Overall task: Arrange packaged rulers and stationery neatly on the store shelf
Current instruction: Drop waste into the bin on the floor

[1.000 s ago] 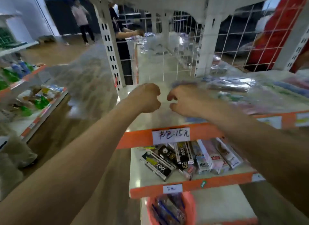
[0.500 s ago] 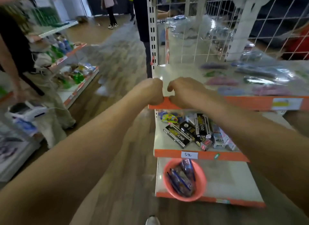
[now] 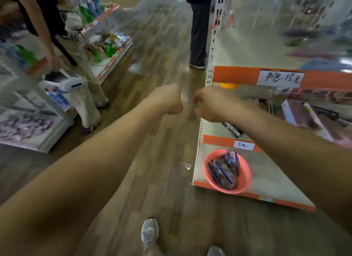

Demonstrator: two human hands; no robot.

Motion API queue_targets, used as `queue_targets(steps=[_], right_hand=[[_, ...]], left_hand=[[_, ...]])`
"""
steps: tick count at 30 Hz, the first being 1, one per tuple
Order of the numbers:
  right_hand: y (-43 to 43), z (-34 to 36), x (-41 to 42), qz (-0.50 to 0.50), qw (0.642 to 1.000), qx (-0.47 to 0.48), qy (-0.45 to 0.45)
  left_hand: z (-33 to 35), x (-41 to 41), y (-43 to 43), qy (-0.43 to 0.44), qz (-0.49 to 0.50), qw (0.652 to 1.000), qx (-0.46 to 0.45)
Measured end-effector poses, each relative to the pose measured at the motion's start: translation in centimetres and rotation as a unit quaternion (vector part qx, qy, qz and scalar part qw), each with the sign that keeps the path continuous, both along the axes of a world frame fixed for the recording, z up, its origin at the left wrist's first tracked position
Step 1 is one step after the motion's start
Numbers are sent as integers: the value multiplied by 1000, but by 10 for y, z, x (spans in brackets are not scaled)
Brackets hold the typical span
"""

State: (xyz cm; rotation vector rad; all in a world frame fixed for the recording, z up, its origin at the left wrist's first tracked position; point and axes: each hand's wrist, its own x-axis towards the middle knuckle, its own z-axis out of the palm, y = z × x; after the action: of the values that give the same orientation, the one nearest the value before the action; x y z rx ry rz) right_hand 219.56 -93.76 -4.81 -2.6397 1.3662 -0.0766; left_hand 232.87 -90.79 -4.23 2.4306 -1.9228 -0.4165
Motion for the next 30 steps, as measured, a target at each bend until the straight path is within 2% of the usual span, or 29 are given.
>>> queue_targets(steps=[6,10,18,23,30], right_hand=[[-4,-48,70,-23,997,68,20],[-18,-90,109,-74,990,117,41],[-48,-189,147,-155,967,191,70],[-73,-273,150,-174,952,232,95],[-101,-422,141,-148,953,237,117]], left_hand=[[-54,67,-15,16,-30,998,51],[-101,107,-36,17,-74,993,87],[-204,145,-69,18,-121,982,141],[-295,150,-85,21,-108,977,180],[-457,146,-112,17,-88,972,217]])
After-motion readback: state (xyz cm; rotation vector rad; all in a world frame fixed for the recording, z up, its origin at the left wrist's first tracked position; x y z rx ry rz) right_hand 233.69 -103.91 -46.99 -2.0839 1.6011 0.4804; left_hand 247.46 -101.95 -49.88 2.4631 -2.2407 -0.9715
